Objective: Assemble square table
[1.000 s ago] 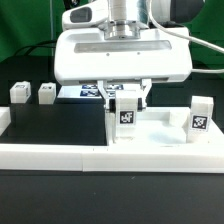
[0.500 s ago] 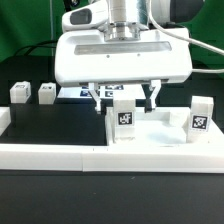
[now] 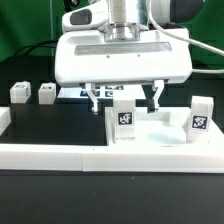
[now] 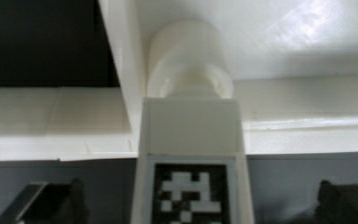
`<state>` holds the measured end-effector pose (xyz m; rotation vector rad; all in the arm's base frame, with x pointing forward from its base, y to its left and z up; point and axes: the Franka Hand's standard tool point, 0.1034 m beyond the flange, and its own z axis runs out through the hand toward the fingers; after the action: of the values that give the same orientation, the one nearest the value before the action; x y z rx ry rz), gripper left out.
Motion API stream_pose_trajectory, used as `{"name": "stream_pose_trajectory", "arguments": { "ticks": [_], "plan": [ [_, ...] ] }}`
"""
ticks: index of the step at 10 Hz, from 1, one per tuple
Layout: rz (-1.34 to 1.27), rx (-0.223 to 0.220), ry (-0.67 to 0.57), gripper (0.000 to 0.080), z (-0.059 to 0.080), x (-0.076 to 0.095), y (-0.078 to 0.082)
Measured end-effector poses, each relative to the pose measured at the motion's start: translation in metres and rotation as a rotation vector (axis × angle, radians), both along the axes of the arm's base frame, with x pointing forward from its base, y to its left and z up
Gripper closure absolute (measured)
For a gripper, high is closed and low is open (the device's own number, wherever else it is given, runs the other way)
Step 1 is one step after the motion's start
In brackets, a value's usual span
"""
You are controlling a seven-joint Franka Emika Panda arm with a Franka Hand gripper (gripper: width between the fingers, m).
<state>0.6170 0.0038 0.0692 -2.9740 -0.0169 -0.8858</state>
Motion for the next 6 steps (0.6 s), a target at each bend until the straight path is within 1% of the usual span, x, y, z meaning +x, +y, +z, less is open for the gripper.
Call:
{"name": "stream_pose_trajectory", "arguments": {
  "ticks": [5, 6],
  "plan": [
    [0.000, 0.001, 0.001, 0.0150, 0.0000, -0.0001, -0.0001],
    [0.005, 0.017, 0.042, 0.0150, 0.0042, 0.0012, 0.0002]
  ]
}}
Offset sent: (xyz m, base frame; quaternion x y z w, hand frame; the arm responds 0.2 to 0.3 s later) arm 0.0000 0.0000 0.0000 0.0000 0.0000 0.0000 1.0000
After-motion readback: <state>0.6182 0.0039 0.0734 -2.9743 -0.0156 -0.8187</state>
